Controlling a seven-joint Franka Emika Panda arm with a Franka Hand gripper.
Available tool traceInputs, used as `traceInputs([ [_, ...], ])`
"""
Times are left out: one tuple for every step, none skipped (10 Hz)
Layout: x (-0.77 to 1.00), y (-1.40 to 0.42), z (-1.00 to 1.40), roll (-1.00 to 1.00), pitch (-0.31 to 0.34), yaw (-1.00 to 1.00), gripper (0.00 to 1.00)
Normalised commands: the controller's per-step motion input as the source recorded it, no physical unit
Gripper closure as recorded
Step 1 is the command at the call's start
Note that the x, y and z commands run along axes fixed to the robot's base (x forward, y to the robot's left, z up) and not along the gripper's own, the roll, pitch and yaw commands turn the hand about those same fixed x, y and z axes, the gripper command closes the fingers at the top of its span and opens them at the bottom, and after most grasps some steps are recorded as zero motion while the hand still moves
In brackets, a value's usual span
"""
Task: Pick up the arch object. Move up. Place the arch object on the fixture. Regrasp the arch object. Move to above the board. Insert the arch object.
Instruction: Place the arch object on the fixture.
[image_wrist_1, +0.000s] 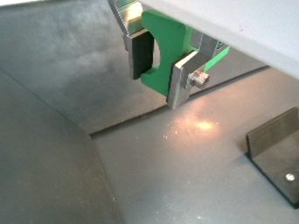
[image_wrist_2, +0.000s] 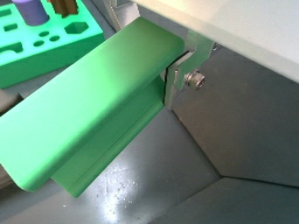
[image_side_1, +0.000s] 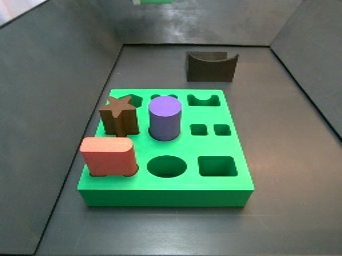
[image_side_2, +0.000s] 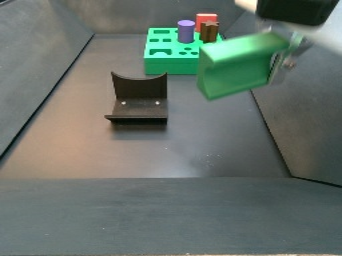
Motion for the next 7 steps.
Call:
traceInputs([
  [0.00, 0.01, 0.24, 0.06, 0.106, 0.02, 1.00],
  [1.00, -0.57, -0.18, -0.03, 0.024, 1.00, 1.00],
  [1.00, -0.56, -0.21, -0.03, 0.025, 1.00, 1.00],
  [1.00, -0.50, -0.20, -0.04, 0.021, 1.00, 1.00],
  [1.00, -0.43, -0.17, -0.04, 0.022, 1.00, 1.00],
  [1.00, -0.39, -0.16, -0.05, 0.020, 1.00, 1.00],
  [1.00, -0.35, -0.15, -0.05, 0.018, 1.00, 1.00],
])
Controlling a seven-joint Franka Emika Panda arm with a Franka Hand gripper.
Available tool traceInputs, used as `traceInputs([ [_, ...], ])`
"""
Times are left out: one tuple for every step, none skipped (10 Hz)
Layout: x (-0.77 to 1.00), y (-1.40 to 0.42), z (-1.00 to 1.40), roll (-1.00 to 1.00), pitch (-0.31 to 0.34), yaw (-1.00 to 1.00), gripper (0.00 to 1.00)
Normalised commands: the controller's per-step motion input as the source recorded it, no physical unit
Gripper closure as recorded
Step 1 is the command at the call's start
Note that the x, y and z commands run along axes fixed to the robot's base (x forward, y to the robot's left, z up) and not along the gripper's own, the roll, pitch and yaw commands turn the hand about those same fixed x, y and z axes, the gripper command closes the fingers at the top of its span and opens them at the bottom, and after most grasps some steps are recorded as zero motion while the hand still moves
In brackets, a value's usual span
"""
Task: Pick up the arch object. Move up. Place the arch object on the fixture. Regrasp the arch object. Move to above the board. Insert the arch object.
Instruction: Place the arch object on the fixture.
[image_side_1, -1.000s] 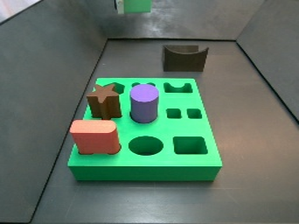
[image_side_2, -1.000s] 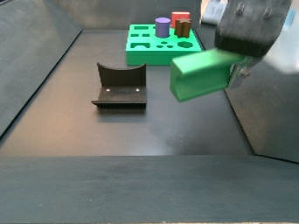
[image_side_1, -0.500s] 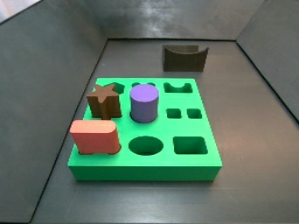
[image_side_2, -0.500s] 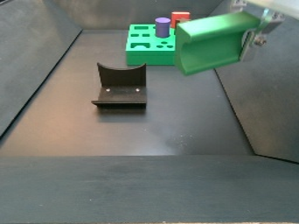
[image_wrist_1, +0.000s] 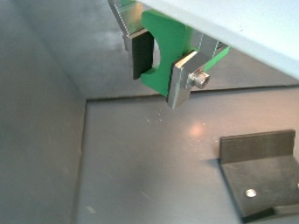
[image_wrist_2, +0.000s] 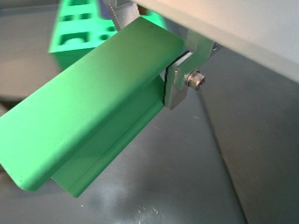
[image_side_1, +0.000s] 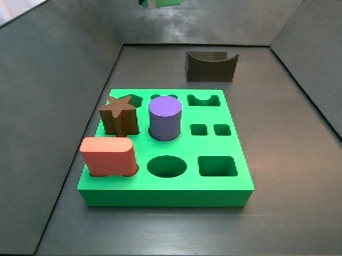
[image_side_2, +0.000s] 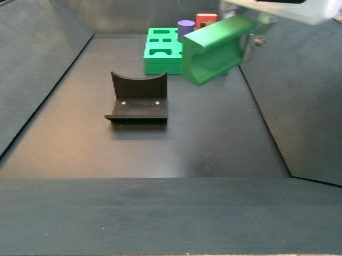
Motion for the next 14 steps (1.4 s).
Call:
traceInputs([
  [1.00, -0.31, -0.14, -0.06, 0.017, 1.00, 1.00],
  [1.00, -0.29, -0.13, -0.06, 0.017, 1.00, 1.00],
  [1.00, -0.25, -0.12, -0.07, 0.018, 1.00, 1.00],
  [1.00, -0.22, -0.11, -0.08, 0.019, 1.00, 1.00],
  [1.00, -0.18, -0.10, -0.09, 0.024, 1.00, 1.00],
  [1.00, -0.16, -0.09, -0.09, 0.027, 1.00, 1.00],
  [1.00, -0.12, -0.07, -0.11, 0.040, 1.00, 1.00],
  [1.00, -0.10, -0.06, -0.13, 0.054, 1.00, 1.00],
  [0.97, -0.07, -0.05, -0.15, 0.071, 1.00, 1.00],
  [1.00, -0.32, 0.36, -1.00, 0.026, 0.45, 1.00],
  [1.00, -0.32, 0.40, -1.00, 0.033, 0.36, 1.00],
  [1.00, -0.23, 0.34, -1.00, 0.062, 0.31, 1.00],
  [1.00, -0.18, 0.24, -1.00, 0.077, 0.29, 1.00],
  [0.89, -0.09, 0.13, -1.00, 0.101, 0.25, 1.00],
])
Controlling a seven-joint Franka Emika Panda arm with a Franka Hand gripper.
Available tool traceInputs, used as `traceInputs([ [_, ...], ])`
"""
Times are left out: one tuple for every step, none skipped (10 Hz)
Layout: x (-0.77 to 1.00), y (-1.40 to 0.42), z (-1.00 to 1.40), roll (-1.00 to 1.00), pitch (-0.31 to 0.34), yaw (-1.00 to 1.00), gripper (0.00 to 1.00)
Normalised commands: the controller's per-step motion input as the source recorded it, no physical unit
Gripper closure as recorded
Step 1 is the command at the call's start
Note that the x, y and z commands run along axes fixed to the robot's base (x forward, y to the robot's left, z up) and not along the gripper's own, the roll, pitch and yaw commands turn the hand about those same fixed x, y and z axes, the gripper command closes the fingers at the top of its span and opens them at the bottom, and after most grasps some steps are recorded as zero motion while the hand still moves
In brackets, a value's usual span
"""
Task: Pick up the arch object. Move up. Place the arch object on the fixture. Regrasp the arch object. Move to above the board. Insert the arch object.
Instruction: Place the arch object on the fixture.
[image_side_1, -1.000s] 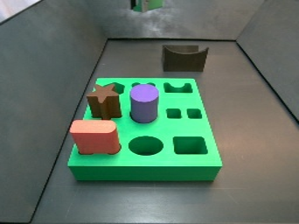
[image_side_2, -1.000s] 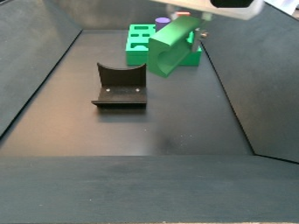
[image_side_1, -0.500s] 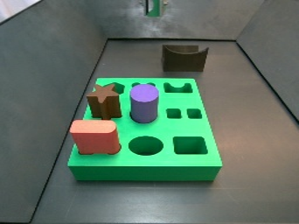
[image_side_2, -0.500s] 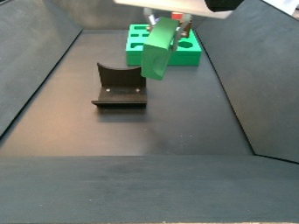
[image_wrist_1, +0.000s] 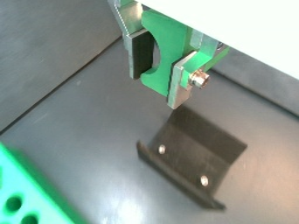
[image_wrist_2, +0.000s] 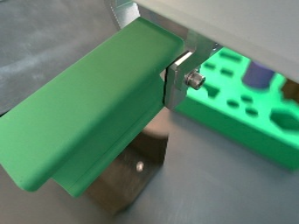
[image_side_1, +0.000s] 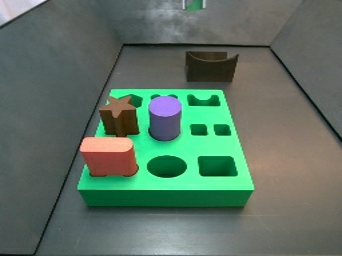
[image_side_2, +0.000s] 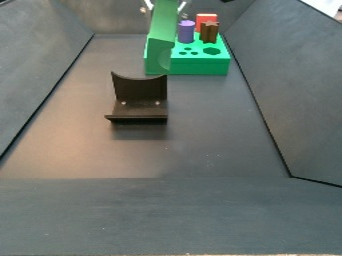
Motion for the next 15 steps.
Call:
traceInputs([
  [0.83, -0.06, 0.09, -1.00, 0.116, 0.24, 1.00],
  [0.71, 0.00, 0.04, -1.00, 0.149, 0.20, 1.00],
  [0.62, 0.01, 0.02, -1.00, 0.173, 0.17, 1.00],
  [0.49, 0.03, 0.00, -1.00, 0.207, 0.12, 1.00],
  [0.43, 0.03, 0.00, -1.00, 0.226, 0.09, 1.00],
  [0.31, 0.04, -0.01, -0.90, 0.235, 0.01, 1.00],
  [0.22, 0.04, -0.01, -0.73, 0.216, -0.04, 1.00],
  [0.11, 0.05, -0.01, -0.50, 0.182, -0.10, 1.00],
  [0.07, 0.05, -0.01, -0.39, 0.151, -0.11, 1.00],
  [0.04, 0.02, 0.00, -0.22, 0.091, -0.13, 1.00],
  [0.12, 0.13, -1.00, -1.00, 0.107, -0.06, 1.00],
  [0.13, 0.14, -1.00, -1.00, 0.092, -0.08, 1.00],
  [0.13, 0.14, -1.00, -1.00, 0.113, -0.09, 1.00],
  [0.15, 0.13, -1.00, -0.93, 0.138, -0.11, 1.00],
  [0.15, 0.14, -1.00, -0.76, 0.122, -0.12, 1.00],
])
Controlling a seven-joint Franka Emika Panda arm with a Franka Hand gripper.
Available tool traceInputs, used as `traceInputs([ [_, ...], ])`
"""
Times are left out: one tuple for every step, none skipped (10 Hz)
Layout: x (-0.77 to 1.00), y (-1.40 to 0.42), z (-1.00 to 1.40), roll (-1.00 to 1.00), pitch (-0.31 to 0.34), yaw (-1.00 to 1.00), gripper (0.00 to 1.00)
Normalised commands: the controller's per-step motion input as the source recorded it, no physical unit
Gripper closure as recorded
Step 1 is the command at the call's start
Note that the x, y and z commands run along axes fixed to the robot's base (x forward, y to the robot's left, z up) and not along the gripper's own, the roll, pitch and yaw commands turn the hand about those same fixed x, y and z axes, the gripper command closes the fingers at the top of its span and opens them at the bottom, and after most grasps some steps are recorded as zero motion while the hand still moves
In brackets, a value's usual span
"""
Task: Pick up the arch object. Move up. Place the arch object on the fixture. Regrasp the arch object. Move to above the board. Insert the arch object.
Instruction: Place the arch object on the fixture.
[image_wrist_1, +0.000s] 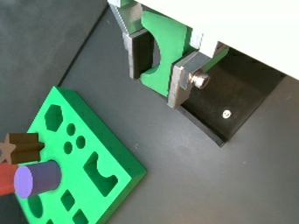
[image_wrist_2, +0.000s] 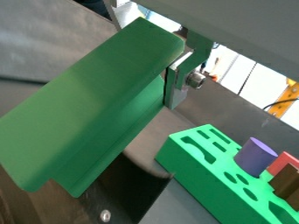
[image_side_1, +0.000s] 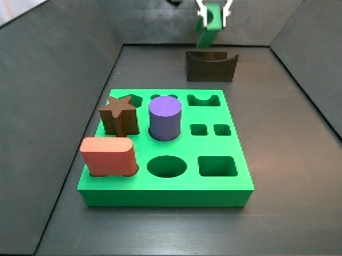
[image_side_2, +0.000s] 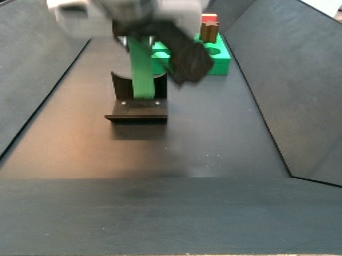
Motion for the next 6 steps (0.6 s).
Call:
traceInputs([
  [0.16, 0.14, -1.00, -0.53, 0.088, -0.14, 1.00],
  [0.17, 0.14, -1.00, -0.41, 0.074, -0.15, 1.00],
  [0.18, 0.13, -1.00, -0.24, 0.048, -0.14, 1.00],
  [0.14, 0.15, -0.80, -0.15, 0.009, -0.14, 1.00],
  [0.11, 0.19, -0.72, -0.10, -0.024, -0.12, 1.00],
  [0.11, 0.19, -0.72, -0.10, -0.024, -0.12, 1.00],
])
